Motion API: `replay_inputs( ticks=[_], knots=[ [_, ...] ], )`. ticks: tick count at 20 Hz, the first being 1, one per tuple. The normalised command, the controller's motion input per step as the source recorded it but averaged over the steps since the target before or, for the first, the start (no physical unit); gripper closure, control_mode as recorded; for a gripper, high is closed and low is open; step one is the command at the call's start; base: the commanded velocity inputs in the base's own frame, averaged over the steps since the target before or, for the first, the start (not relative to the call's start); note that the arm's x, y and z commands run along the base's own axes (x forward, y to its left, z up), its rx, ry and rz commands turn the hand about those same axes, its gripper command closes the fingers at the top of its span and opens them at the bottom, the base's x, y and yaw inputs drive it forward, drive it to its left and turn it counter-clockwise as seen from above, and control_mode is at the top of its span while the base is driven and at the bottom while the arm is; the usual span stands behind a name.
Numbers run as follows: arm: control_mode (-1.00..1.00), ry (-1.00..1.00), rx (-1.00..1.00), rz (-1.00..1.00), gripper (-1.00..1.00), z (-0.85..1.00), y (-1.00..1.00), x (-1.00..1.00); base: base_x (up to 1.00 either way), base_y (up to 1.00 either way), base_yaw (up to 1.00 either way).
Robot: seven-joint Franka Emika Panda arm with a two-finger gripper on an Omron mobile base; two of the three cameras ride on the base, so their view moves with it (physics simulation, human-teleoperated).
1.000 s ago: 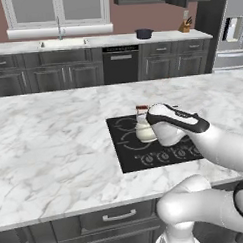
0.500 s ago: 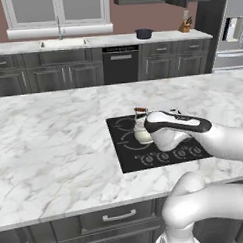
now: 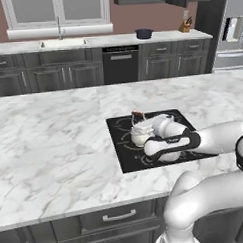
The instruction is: Pick the kettle from the cabinet and place it on a stove burner. Then pick the pot from the counter and place it on another stove burner. Finally, turn both burners on.
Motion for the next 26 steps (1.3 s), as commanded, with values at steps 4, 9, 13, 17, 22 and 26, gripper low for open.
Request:
replay_inputs(
  ticks=[4, 9, 13, 17, 22, 26],
  knots=[
    [-1.00, 0.01, 0.00, 0.00, 1.00, 0.00, 0.00, 0.14, 0.00, 0.00, 0.00],
    [-1.00, 0.01, 0.00, 0.00, 1.00, 0.00, 0.00, 0.18, 0.00, 0.00, 0.00],
    [-1.00, 0.00, 0.00, 0.00, 1.00, -0.01, 0.00, 0.29, 0.00, 0.00, 0.00],
    [-1.00, 0.00, 0.00, 0.00, 1.00, -0.10, 0.06, 0.17, 0.00, 0.00, 0.00],
    [-1.00, 0.00, 0.00, 0.00, 1.00, -0.15, 0.04, 0.02, 0.00, 0.00, 0.00],
    [-1.00, 0.00, 0.00, 0.00, 1.00, -0.17, 0.07, 0.01, 0.00, 0.00, 0.00]
  ],
)
